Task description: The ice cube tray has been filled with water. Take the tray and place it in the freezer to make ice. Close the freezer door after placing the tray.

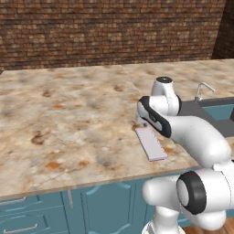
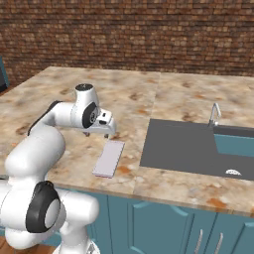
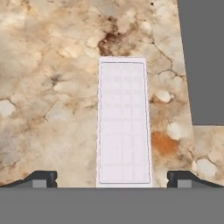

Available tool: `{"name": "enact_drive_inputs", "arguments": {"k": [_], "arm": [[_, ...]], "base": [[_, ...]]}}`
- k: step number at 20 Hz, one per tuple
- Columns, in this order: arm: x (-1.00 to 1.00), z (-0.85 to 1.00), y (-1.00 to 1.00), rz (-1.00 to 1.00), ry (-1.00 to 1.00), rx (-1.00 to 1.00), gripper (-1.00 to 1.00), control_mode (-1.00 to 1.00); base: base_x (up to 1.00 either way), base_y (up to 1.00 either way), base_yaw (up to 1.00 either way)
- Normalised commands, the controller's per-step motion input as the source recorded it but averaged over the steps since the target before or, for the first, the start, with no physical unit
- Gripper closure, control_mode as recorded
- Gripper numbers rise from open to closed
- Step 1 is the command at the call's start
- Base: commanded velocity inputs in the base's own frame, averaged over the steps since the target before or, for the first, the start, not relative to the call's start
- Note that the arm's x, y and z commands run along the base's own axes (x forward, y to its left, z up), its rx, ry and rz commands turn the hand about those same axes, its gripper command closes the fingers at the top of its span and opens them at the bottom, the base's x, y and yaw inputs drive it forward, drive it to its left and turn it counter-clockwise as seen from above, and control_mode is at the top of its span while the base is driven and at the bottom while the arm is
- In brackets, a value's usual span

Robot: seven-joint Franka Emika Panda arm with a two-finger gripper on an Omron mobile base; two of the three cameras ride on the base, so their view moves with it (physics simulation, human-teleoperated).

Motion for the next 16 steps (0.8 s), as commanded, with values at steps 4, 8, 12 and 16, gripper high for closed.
{"name": "enact_drive_inputs", "arguments": {"k": [4,8,12,16], "arm": [[0.48,-0.33,0.08,0.06,0.00,0.00,-1.00,-1.00],[0.44,-0.41,0.05,0.09,0.01,-0.01,-1.00,-1.00],[0.49,-0.27,0.01,0.08,0.00,-0.02,-1.00,-1.00],[0.52,-0.24,0.01,0.03,0.00,-0.03,-1.00,-1.00]], "base": [[0.00,0.00,0.00],[0.00,0.00,0.00],[0.00,0.00,0.00],[0.00,0.00,0.00]]}}
